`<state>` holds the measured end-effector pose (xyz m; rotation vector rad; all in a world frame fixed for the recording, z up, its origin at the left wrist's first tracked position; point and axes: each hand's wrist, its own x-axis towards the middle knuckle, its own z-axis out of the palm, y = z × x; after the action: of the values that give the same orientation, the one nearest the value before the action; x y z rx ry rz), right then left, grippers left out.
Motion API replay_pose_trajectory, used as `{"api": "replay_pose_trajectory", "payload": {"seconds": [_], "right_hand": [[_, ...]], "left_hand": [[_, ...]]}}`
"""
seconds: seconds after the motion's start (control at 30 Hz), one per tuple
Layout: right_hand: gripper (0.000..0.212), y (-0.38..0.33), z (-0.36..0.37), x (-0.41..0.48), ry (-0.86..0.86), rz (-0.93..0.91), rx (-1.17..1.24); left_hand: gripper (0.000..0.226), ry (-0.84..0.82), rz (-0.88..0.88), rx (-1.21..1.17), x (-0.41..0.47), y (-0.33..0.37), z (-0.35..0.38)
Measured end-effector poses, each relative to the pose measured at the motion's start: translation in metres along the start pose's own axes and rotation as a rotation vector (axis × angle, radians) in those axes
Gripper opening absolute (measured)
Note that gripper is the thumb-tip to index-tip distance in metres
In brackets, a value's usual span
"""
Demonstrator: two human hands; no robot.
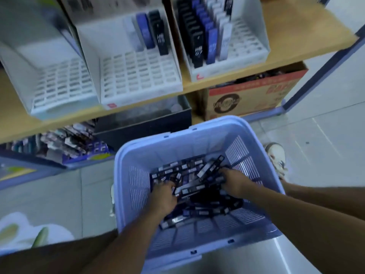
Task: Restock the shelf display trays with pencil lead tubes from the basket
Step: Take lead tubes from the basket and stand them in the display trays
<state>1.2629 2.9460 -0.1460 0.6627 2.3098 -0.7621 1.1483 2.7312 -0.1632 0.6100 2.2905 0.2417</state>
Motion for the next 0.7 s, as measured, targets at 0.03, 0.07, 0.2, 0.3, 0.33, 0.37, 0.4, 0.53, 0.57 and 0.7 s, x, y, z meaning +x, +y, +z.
{"api": "replay_pose_trajectory", "payload": {"seconds": [0.03,0.07,0.2,0.3,0.33,0.37,0.4,0.53,0.57,0.7], "right_hand": [[0.045,0.002,0.011,0.008,-0.015,0.008,-0.010],[0.055,0.004,0.019,0.016,-0.015,-0.002,-0.024],[0.084,0.004,0.036,0.049,0.032,-0.035,-0.057],[0.087,0.000,0.035,0.069,0.016,-0.034,-0.076],[0.087,0.000,0.035,0.074,0.010,-0.029,-0.095],[0.087,-0.001,0.035,0.077,0.005,-0.021,-0.119],[0.087,0.000,0.037,0.080,0.001,-0.013,-0.158],[0.068,0.007,0.045,0.089,0.096,0.037,-0.328],[0.056,0.010,0.045,0.090,0.106,0.047,-0.339],[0.030,0.023,0.047,0.085,0.148,-0.004,-0.312]], "left_hand": [[0.036,-0.004,-0.033,0.005,0.005,-0.006,0.006],[0.043,0.000,-0.068,0.004,0.010,-0.012,0.010],[0.064,-0.056,-0.152,-0.088,0.025,-0.024,0.026],[0.072,-0.050,-0.132,-0.138,0.031,-0.022,0.037],[0.073,-0.031,-0.126,-0.155,0.033,-0.021,0.040],[0.074,-0.009,-0.117,-0.161,0.034,-0.020,0.043],[0.073,0.004,-0.110,-0.156,0.034,-0.018,0.044],[0.067,0.011,-0.105,-0.132,0.041,-0.018,0.046],[0.064,0.015,-0.107,-0.125,0.042,-0.018,0.045],[0.059,0.065,-0.129,-0.136,0.043,-0.017,0.044]]}}
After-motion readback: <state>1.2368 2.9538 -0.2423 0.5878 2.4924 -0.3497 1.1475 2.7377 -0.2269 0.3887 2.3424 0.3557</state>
